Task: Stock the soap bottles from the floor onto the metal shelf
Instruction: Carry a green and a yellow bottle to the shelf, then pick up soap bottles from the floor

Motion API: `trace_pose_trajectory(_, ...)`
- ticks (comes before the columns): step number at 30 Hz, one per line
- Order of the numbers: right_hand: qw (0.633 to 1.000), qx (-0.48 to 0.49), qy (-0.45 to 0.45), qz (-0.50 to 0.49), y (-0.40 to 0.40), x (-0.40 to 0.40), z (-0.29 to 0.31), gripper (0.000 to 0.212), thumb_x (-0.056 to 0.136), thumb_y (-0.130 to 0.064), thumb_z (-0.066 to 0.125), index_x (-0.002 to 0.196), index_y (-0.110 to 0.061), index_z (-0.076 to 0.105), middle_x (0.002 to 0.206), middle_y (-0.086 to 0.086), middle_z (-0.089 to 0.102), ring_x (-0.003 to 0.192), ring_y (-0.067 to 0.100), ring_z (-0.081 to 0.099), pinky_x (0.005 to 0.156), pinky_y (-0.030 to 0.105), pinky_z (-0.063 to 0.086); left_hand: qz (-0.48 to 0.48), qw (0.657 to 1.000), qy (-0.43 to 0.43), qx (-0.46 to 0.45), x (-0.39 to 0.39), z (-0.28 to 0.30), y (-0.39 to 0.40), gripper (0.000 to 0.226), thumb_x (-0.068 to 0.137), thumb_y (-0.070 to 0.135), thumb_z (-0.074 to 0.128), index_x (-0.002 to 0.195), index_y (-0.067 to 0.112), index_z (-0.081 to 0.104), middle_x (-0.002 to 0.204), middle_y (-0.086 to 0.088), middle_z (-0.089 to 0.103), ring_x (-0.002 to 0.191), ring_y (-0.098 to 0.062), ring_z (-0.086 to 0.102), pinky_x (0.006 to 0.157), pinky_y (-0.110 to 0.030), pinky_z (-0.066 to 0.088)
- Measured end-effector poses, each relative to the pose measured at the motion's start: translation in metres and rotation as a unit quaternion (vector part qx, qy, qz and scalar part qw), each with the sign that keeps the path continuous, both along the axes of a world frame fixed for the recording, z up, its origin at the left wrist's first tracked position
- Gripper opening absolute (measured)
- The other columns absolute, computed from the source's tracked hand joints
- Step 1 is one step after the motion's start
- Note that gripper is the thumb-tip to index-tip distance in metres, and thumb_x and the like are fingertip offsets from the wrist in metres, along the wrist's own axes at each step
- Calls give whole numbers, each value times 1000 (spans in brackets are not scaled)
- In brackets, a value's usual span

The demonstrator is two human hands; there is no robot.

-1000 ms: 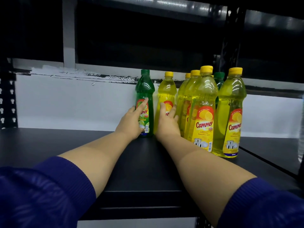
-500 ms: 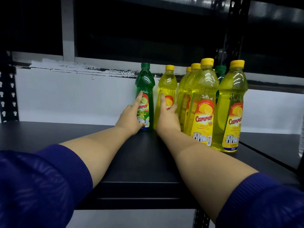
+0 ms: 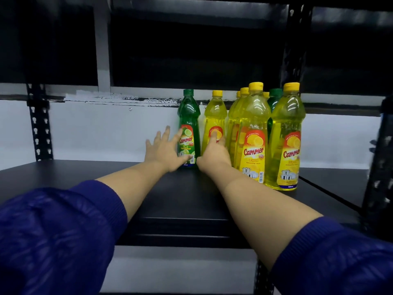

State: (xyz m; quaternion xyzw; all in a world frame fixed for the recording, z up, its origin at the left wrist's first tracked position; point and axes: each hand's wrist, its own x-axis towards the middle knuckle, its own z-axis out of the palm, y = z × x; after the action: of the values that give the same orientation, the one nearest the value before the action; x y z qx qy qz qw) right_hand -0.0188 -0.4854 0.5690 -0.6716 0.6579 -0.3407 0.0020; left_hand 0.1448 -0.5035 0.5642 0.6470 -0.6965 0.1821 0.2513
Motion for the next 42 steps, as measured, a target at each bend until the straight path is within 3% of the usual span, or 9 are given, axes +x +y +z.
trace_pose_trajectory(4, 994, -35, 79, 60, 32, -2, -1, 95, 98, -60, 58, 168, -18, 10, 174, 14, 12, 160, 37, 11, 127, 50, 19, 44, 997, -9, 69, 10, 5, 40, 97, 84, 92, 29, 165, 40, 11, 175, -2, -2, 160, -32, -2, 124, -64, 5)
trace_pose_trajectory(7, 978, -30, 180, 101, 62, 0, -4, 88, 98, -70, 45, 168, -31, 10, 176, 6, 4, 162, 34, 0, 129, 56, 3, 57, 994, 5, 93, 25, 6, 77, 100, 80, 96, 25, 164, 42, 14, 175, 0, 0, 160, -33, -1, 124, -65, 5)
trace_pose_trajectory(11, 965, -24, 226, 129, 102, 3, -2, 92, 94, -82, 36, 168, -37, 4, 176, -4, -2, 163, 27, -3, 128, 58, -1, 89, 988, 13, 126, 57, 11, 137, 99, 79, 97, 23, 164, 45, 11, 175, 3, 1, 161, -28, -2, 126, -62, 4)
trace_pose_trajectory(18, 958, -65, 134, 243, 170, 27, -33, 92, 92, -81, 43, 167, -38, 13, 176, -2, 10, 163, 24, 4, 128, 59, 6, 108, 988, 51, 97, 105, -17, 266, 104, 75, 101, 24, 162, 44, 20, 174, 3, 10, 161, -23, 3, 126, -62, 5)
trace_pose_trajectory(21, 941, -96, 96, 311, 202, 47, -69, 88, 93, -78, 45, 166, -39, 15, 175, -4, 14, 163, 23, 5, 129, 56, 4, 131, 986, 57, 80, 114, -47, 318, 107, 72, 102, 20, 162, 46, 18, 174, 6, 10, 161, -20, 1, 127, -59, 2)
trace_pose_trajectory(25, 903, -152, 55, 398, 240, 75, -124, 82, 95, -69, 51, 165, -39, 22, 175, -9, 16, 163, 18, 1, 131, 51, -1, 177, 979, 75, 70, 125, -100, 377, 99, 79, 98, 29, 163, 47, 15, 174, 8, 8, 161, -19, 2, 127, -57, 5)
trace_pose_trajectory(33, 857, 17, -47, 512, 275, 125, -257, 77, 96, -58, 63, 163, -42, 28, 172, -15, 22, 160, 10, 17, 125, 40, 31, 334, 914, 158, 166, 163, -234, 441, 105, 76, 99, 26, 163, 42, 19, 173, 0, 18, 160, -27, 12, 125, -64, 15)
trace_pose_trajectory(38, 837, 150, -15, 525, 294, 140, -360, 80, 96, -58, 65, 164, -39, 27, 172, -8, 25, 158, 16, 21, 124, 44, 33, 402, 860, 203, 239, 164, -324, 469, 100, 82, 92, 36, 163, 35, 26, 171, -4, 23, 157, -29, 21, 122, -63, 20)
trace_pose_trajectory(42, 824, 224, 45, 518, 311, 143, -434, 84, 93, -54, 67, 164, -31, 29, 169, 0, 32, 155, 22, 30, 120, 46, 36, 428, 818, 255, 286, 161, -400, 503, 111, 73, 100, 28, 160, 32, 34, 166, -7, 34, 153, -30, 31, 119, -58, 33)
